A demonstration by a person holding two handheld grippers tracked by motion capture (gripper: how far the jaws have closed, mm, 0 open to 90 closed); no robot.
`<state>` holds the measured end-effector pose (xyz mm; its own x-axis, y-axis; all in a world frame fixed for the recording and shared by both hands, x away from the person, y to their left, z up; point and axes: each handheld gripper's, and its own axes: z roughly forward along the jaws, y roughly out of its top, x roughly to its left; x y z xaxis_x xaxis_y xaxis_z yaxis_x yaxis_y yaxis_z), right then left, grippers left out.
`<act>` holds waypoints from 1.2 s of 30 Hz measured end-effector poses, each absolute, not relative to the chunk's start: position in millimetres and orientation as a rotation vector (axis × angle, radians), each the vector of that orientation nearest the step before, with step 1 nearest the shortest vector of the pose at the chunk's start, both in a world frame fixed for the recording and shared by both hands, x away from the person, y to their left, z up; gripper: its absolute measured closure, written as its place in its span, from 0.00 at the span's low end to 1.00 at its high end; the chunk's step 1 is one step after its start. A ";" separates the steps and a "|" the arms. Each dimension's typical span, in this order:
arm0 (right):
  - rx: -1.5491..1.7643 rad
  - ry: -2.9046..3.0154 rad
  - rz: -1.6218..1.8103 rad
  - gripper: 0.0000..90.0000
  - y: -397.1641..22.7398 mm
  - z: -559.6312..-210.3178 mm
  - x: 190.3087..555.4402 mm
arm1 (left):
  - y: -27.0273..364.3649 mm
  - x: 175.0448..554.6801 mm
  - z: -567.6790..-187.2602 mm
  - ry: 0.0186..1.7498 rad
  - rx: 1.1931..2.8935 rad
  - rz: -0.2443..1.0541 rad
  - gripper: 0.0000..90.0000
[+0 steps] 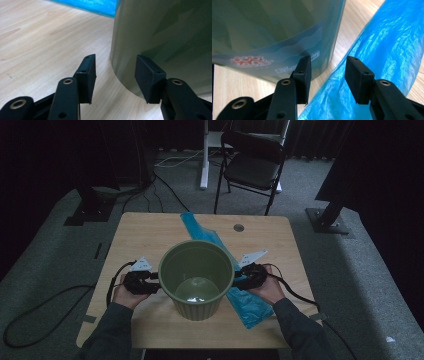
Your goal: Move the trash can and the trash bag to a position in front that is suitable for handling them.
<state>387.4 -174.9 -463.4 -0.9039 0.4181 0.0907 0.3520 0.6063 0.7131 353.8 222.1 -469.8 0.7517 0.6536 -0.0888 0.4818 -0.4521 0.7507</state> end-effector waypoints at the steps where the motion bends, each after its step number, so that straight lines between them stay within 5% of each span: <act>1: 0.660 2.740 1.187 0.62 -174.8 -463.4 388.6 | 221.2 354.0 -469.1 0.848 2.140 0.282 0.57; 17: 0.801 2.627 1.063 0.63 -168.0 -464.7 426.4 | 232.5 364.0 -472.0 0.923 2.105 0.340 0.55; 33: 1.021 2.640 0.865 0.58 -178.2 -506.8 456.9 | 235.2 366.7 -474.2 0.948 2.104 0.343 0.55; 35: 1.024 2.663 0.838 0.65 -176.7 -511.1 457.8 | 235.0 366.7 -474.4 0.947 2.106 0.342 0.55; 36: 1.019 2.688 0.806 0.78 -175.9 -514.9 457.8 | 234.8 366.7 -474.5 0.945 2.109 0.343 0.55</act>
